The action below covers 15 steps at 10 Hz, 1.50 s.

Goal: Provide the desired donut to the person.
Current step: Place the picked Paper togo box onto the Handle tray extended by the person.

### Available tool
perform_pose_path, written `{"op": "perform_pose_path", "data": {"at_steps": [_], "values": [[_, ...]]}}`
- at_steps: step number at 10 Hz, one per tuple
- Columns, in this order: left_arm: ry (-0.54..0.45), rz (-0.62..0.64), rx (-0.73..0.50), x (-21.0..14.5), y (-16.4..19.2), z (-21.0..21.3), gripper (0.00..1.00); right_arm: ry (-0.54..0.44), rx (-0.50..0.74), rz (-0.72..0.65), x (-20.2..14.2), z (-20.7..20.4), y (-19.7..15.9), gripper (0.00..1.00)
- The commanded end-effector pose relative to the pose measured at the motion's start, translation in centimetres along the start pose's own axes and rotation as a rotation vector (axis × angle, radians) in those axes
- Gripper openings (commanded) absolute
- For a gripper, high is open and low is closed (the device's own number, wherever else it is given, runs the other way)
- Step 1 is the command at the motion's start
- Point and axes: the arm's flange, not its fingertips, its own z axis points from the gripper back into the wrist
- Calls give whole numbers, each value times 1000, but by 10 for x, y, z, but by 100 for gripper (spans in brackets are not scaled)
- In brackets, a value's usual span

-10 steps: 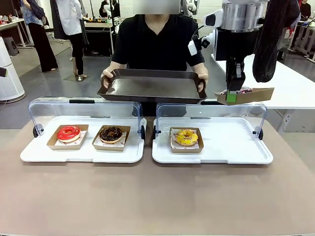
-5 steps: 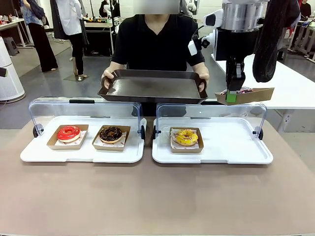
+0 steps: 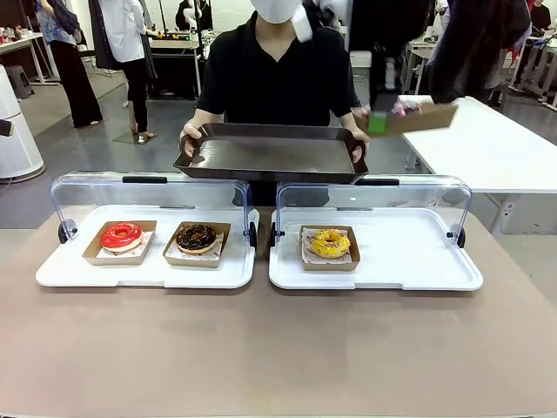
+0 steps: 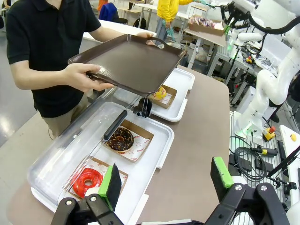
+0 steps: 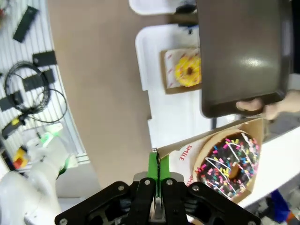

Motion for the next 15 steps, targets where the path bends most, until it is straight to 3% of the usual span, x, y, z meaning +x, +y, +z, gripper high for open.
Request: {"op": "perform_pose_path", "data": {"at_steps": [1,5,15], "values": [[-12,-5,-5,1,0,1,100,-10,-50,-27,35,2,-24,2],[-12,-5,-5,1,0,1,100,-156,-91,-88,69,-44,-69,2],[-12,-5,-5,1,0,1,100,-142,-25,-96,69,-150,-114,2]]}}
